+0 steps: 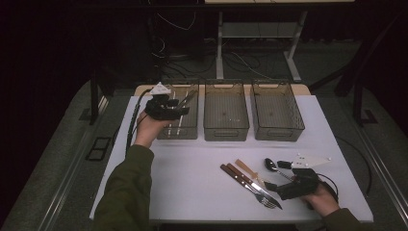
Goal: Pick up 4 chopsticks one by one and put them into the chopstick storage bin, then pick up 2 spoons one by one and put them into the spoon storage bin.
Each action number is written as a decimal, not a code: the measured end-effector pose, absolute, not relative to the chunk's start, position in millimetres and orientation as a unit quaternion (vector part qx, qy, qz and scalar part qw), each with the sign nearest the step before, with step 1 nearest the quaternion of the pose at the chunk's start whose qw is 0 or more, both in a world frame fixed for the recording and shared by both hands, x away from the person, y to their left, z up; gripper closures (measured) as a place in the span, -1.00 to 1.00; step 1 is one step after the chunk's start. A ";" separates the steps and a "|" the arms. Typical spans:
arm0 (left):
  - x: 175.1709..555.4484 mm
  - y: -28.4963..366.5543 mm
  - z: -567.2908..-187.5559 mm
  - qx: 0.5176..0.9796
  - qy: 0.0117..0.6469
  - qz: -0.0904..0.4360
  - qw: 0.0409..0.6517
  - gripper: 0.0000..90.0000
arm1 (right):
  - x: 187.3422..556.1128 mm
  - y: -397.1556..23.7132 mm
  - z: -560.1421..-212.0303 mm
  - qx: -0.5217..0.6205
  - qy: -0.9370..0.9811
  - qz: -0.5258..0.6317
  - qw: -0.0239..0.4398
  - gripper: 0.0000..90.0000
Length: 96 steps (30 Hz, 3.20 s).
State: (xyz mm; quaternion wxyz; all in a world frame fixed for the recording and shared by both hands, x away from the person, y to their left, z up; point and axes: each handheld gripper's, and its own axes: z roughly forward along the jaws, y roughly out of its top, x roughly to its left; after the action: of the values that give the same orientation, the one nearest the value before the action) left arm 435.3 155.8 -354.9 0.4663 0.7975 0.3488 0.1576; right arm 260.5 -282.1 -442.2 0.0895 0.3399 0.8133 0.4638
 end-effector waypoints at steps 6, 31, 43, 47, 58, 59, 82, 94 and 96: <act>412.5 152.8 -362.2 0.803 0.332 0.142 0.474 -0.30 | 260.3 -282.0 -442.3 0.343 0.812 0.464 0.089 -0.91; 317.6 151.9 -406.2 0.809 0.296 0.149 0.486 -0.83 | 262.2 -282.9 -441.7 0.344 0.809 0.467 0.090 -0.91; 284.9 154.0 -425.7 0.821 0.281 0.122 0.482 -1.00 | 260.7 -283.1 -441.1 0.346 0.809 0.466 0.092 -0.91; 275.6 155.8 -432.4 0.823 0.279 0.119 0.480 -1.00 | 261.2 -283.7 -441.3 0.347 0.810 0.463 0.094 -0.91; 266.7 159.5 -435.0 0.821 0.282 0.112 0.484 -1.00 | 260.0 -287.8 -438.6 0.352 0.805 0.467 0.101 -0.92; 266.8 159.4 -434.9 0.821 0.281 0.112 0.484 -1.00 | 259.8 -288.2 -437.9 0.353 0.804 0.468 0.101 -0.92; 268.1 155.7 -435.4 0.826 0.273 0.109 0.481 -1.00 | 259.3 -286.5 -425.2 0.354 0.794 0.482 0.104 -0.91; 267.5 154.0 -435.3 0.827 0.267 0.110 0.482 -1.00 | 268.8 -277.6 -415.0 0.358 0.805 0.464 0.099 -0.91; 267.1 153.4 -435.2 0.827 0.268 0.108 0.482 -1.00 | 270.6 -275.9 -415.1 0.357 0.807 0.461 0.097 -0.91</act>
State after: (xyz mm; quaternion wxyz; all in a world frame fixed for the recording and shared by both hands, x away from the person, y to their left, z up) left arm 267.1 153.4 -435.2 0.4823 0.8270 0.2678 0.1083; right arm 270.6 -275.9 -415.1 0.0968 0.3570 0.8068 0.4607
